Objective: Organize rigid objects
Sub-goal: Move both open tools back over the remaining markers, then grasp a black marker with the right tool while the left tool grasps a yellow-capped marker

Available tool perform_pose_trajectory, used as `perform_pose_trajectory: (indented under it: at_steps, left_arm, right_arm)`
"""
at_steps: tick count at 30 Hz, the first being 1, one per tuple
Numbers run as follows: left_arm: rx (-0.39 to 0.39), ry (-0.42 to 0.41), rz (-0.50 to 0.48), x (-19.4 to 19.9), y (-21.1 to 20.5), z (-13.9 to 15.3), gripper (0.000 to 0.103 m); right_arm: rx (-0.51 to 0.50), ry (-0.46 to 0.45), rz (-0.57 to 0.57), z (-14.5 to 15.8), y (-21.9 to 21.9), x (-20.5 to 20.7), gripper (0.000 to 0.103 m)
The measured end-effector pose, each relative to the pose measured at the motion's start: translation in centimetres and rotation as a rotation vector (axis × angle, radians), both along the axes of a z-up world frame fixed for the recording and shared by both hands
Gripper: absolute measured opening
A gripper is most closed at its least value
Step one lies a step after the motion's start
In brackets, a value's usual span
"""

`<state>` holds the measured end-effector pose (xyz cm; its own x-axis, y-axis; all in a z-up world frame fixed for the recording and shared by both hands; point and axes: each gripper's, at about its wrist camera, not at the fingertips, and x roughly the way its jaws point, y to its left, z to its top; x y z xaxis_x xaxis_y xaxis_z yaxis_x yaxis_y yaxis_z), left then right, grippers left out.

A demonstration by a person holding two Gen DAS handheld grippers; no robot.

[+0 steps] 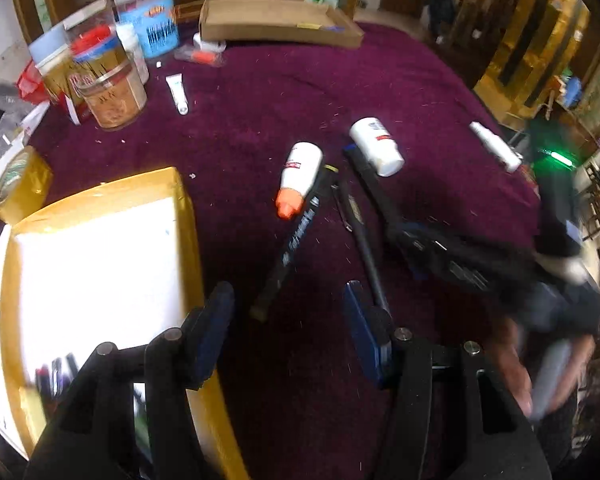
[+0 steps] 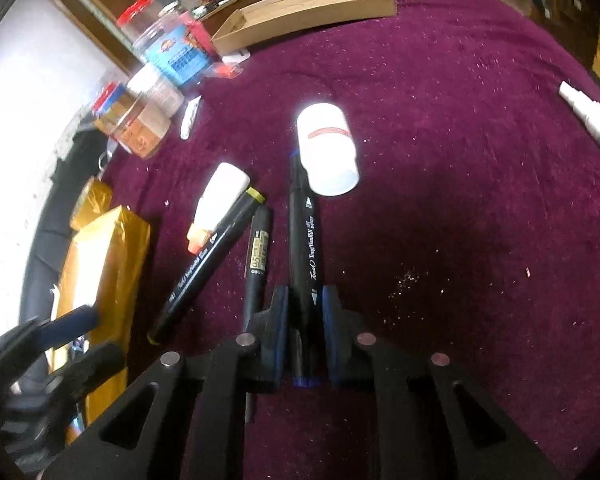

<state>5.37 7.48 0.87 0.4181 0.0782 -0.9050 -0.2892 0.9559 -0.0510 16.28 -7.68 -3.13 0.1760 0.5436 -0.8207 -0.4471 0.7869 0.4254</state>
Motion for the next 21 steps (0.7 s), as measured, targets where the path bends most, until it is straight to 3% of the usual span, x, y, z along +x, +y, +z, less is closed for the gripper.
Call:
perform_pose_trajectory:
  at_steps: [3,6,9,12,21]
  left_arm:
    - [-0.052,0.050,-0.016,2.6,0.1,-1.6,0.054]
    - [-0.002,0.084,-0.038,4.7,-0.3,-3.1,0.052]
    - [-0.007,0.131,0.008,6.0,0.6,-4.8,0.036]
    - [0.017,0.099,0.020,5.8,0.7,-4.7,0.024]
    - [0.032,0.073,0.021,5.6,0.3,-4.8,0.024]
  right_arm:
    - [0.000,-0.001,0.008,0.0,0.0,0.0,0.014]
    - [0.002,-0.001,0.016,0.0,0.1,0.0,0.014]
    - [-0.005,-0.008,0.029,0.1,0.2,0.0,0.015]
    - [0.008,-0.049,0.034,0.0,0.2,-0.2,0.015]
    - [-0.015,-0.101,0.082,0.2,0.5,-0.5,0.015]
